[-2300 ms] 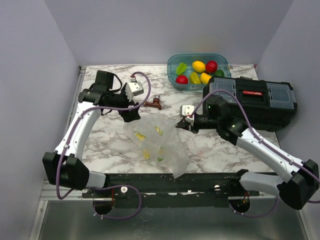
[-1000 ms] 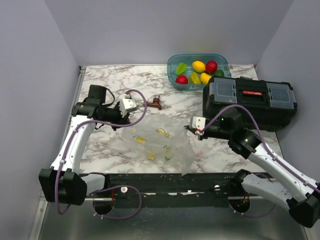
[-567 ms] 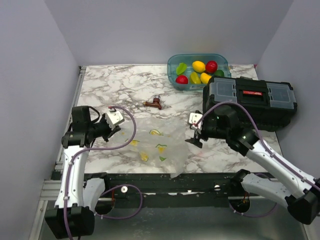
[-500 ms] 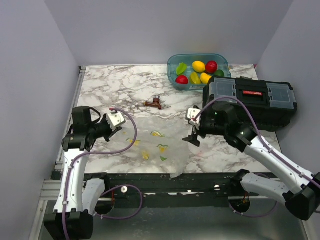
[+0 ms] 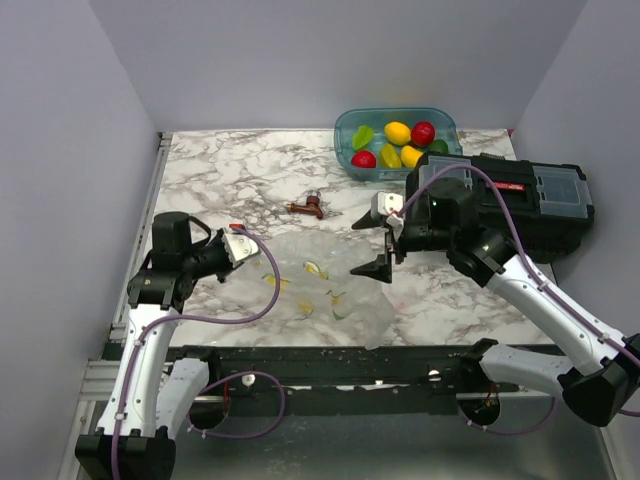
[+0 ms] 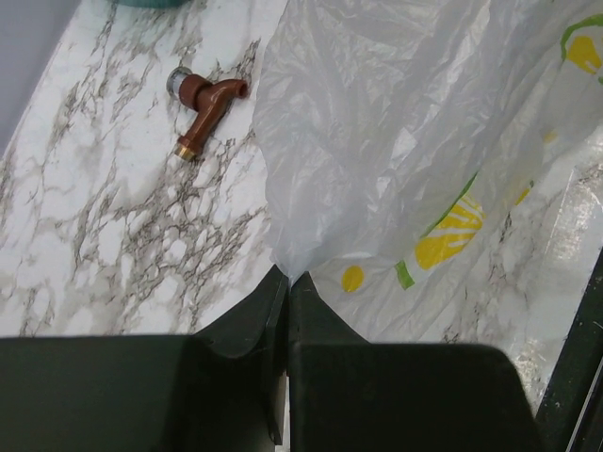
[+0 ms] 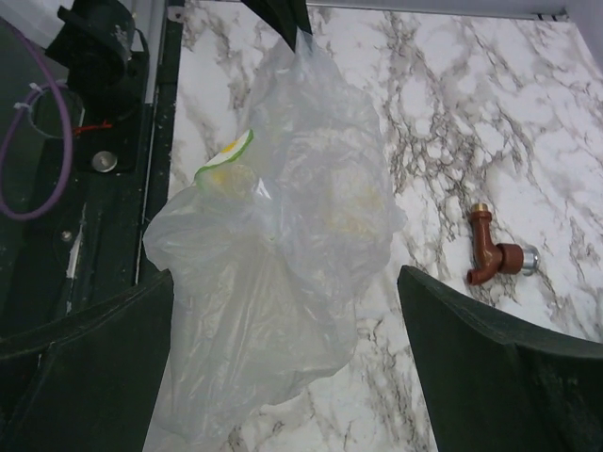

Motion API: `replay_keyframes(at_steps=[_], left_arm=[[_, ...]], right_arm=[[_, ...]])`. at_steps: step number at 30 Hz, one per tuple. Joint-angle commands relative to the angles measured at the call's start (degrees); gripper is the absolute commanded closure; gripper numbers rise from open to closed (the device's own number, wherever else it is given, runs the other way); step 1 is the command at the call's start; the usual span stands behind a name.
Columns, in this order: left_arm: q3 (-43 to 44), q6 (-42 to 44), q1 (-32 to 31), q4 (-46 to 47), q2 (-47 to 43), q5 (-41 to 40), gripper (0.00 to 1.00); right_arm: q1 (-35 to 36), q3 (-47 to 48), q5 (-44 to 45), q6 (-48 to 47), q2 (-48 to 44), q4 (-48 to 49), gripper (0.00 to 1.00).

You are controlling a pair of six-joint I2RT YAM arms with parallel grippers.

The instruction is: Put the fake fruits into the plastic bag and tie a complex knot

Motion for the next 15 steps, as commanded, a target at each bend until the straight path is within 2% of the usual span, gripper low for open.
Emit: replay_keyframes(at_steps=[1,10,15], left_arm=[[2.01,1.41,-0.40,0.35,0.33,-0.95,1.00],[2.39,1.09,-0.49,-1.00,0.51,-0.78,1.00],[2.36,0.34,-0.66,-0.61,0.11,0.21,1.00]], right_arm=[[-0.02,3.07,-6.61,-1.15,0.99,-4.35,0.00],[0.08,3.44,-9.00,-1.48,3.44,-9.38,0.00],[0.16,-1.66,-1.68,3.07,4.07,1.10,0.02]])
